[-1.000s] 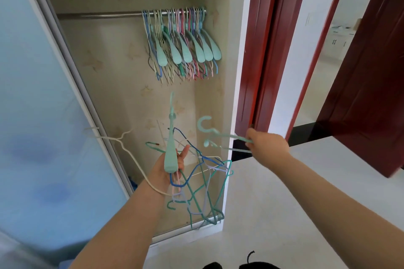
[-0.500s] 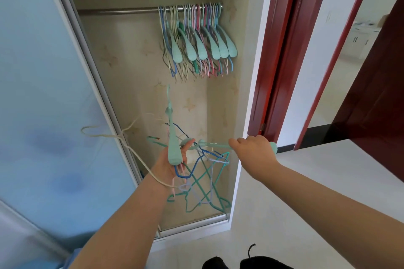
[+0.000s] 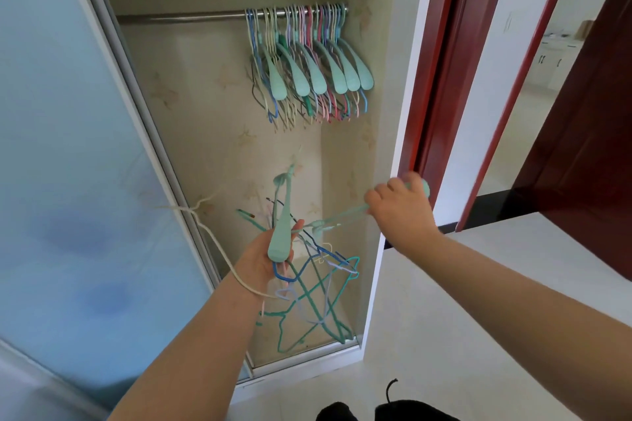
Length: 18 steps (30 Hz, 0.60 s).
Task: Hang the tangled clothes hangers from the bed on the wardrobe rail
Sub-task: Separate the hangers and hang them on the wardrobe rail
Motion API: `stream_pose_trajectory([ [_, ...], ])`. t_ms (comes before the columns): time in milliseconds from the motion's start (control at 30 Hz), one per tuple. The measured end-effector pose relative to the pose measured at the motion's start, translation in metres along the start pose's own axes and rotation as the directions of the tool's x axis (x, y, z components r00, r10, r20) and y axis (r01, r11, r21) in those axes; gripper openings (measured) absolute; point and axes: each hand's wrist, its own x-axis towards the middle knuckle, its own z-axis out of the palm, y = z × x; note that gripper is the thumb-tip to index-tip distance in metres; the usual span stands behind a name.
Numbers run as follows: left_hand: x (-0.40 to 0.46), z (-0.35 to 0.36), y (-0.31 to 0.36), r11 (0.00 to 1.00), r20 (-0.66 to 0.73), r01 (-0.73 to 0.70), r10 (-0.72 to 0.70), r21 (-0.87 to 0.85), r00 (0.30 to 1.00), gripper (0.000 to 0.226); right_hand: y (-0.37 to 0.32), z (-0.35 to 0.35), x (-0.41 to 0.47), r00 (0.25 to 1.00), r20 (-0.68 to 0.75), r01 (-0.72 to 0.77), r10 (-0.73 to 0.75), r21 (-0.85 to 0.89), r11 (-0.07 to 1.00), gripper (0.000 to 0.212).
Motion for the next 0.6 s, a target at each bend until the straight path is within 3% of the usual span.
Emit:
stream_pose_trajectory([
  [100, 0.002, -0.003, -0.002, 0.997, -0.016, 0.040, -0.039, 0.071, 0.999, 0.052, 0.019, -0.008, 0.025, 0.994, -0.108, -0.036, 0.031, -0.047, 0.998, 0.024],
  [333, 0.003, -0.011, 0.000, 0.936, -0.063, 0.082, -0.065, 0.342, 0.996, 0.024, 0.030, -0.034, 0.081, 0.976, -0.012, 0.211, -0.217, -0.179, 0.961, 0.020],
  [500, 0.000, -0.013, 0.004, 0.931, -0.069, 0.134, -0.118, 0.340, 0.991, 0.022, 0.014, -0.073, 0.120, 0.907, 0.321, 0.326, -0.272, -0.128, 0.937, 0.035],
  [600, 0.004, -0.020, 0.006, 0.945, -0.050, 0.144, -0.136, 0.294, 0.990, 0.019, -0.001, -0.088, 0.139, 0.856, 0.409, 0.410, -0.315, -0.167, 0.897, 0.035],
])
